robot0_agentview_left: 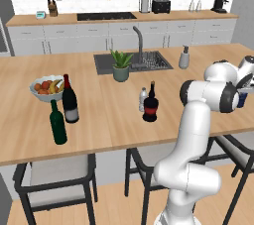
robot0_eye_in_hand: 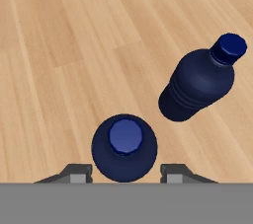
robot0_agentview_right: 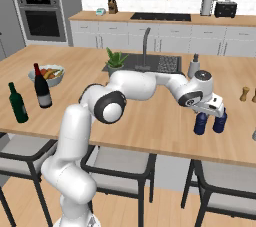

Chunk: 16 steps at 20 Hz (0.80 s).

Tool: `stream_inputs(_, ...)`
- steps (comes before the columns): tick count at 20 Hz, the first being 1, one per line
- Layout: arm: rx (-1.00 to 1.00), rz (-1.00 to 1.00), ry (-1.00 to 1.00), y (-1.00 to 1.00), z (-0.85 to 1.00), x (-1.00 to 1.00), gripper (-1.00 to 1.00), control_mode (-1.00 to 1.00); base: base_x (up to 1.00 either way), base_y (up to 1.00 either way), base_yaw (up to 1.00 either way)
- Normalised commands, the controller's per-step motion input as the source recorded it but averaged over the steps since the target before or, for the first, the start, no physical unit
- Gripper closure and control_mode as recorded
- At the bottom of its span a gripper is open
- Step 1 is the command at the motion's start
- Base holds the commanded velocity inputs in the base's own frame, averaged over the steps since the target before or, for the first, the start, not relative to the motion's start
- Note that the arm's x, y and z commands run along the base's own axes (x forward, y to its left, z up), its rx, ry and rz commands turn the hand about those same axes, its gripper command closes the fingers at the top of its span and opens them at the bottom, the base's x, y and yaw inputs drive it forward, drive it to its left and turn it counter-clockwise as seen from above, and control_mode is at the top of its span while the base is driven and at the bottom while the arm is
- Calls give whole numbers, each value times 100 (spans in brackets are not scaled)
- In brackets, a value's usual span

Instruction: Move the plastic bottles in the middle to the plastics group, and the glass bottles in the middle to the glass group.

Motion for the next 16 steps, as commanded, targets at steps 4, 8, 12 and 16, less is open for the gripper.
stream_inputs(4,0,0,0,0,0,0,-100,-100,0,0,0)
stream_inputs(8,0,0,0,0,2,-1,-100,-100,0,0,0)
stream_inputs(12,-6,0,-7,55,21,-39,-100,-100,0,0,0)
stream_inputs(16,-11,0,-2,65,17,-24,-100,-100,0,0,0)
